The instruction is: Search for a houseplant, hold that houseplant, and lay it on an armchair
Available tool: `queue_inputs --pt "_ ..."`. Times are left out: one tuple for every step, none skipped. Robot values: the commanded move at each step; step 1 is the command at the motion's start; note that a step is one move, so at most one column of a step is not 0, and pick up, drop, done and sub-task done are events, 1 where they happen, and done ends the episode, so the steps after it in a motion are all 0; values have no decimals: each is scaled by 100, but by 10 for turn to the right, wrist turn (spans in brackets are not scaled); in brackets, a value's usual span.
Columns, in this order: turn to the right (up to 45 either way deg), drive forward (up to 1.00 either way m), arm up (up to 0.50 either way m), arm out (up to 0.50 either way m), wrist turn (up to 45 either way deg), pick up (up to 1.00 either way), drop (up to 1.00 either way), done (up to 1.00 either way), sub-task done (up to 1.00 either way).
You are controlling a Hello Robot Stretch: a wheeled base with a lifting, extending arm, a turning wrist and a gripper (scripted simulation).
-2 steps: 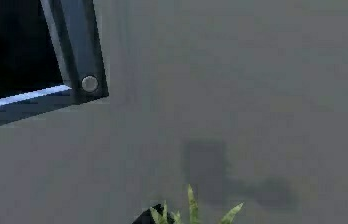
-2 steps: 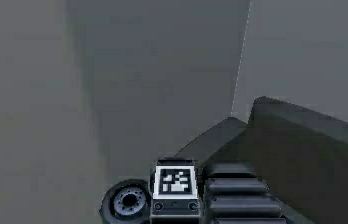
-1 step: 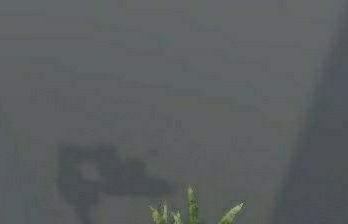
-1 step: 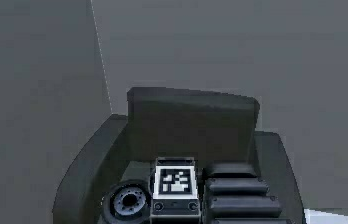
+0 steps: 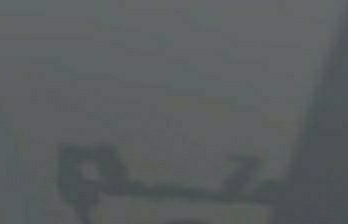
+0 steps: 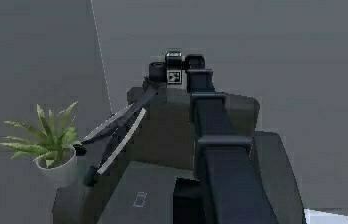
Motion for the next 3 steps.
queue_inputs --pt "0 0 0 0 450 0 0 0 0" --pt "0 0 0 0 450 0 0 0 0" --pt "0 0 0 0 360 0 0 0 0"
